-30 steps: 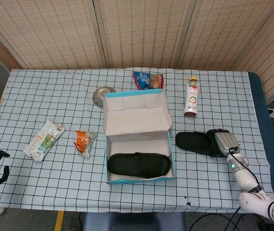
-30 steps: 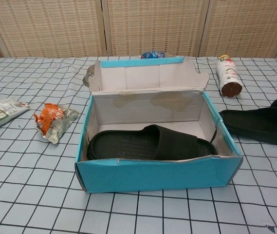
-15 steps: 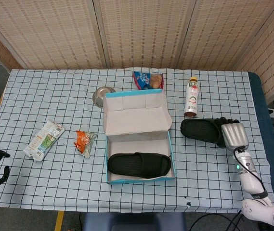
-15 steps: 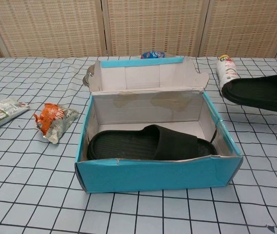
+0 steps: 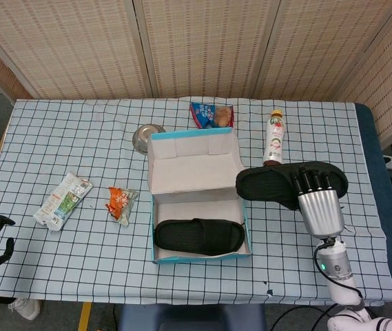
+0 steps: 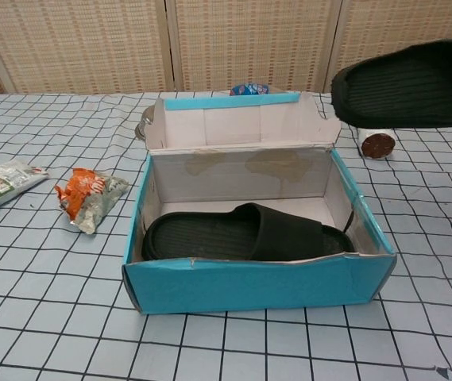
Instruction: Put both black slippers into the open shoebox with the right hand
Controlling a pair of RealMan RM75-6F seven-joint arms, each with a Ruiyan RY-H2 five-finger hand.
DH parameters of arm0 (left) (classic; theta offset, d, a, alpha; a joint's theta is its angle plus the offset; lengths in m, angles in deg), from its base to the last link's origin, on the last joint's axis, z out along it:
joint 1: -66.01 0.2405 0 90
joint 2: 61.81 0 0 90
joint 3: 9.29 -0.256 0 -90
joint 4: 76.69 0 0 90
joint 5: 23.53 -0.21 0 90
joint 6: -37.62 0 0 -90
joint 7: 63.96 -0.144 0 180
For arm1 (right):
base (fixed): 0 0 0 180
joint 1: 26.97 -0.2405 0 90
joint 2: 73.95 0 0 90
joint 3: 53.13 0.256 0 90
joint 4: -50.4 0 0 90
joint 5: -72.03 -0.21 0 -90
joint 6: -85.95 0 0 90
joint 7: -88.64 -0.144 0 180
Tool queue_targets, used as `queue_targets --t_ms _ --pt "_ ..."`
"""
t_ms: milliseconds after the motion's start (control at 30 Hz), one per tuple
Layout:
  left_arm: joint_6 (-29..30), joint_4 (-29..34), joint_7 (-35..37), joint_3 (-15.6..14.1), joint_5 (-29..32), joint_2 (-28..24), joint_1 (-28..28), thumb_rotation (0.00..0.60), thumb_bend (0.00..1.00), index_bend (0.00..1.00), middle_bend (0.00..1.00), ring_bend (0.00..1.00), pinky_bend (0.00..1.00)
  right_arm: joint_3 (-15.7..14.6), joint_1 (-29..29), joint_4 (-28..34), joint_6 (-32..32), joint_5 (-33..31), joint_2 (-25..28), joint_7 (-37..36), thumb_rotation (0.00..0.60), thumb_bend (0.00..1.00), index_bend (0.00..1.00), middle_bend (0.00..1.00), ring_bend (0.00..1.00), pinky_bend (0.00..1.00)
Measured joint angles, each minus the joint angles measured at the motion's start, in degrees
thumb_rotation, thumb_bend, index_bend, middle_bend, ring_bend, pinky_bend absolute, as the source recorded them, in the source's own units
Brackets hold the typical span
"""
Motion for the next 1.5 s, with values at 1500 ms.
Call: queue_targets --t_ms 1500 --pt "-0.3 -0.3 2.2 0.3 0.6 -0.5 0.1 0.6 0.5 0.35 0.26 0.33 0.53 4.1 -11.8 -23.1 15.7 5.8 -31.8 -4.6 0.6 0.06 0.56 0.58 0.4 0.41"
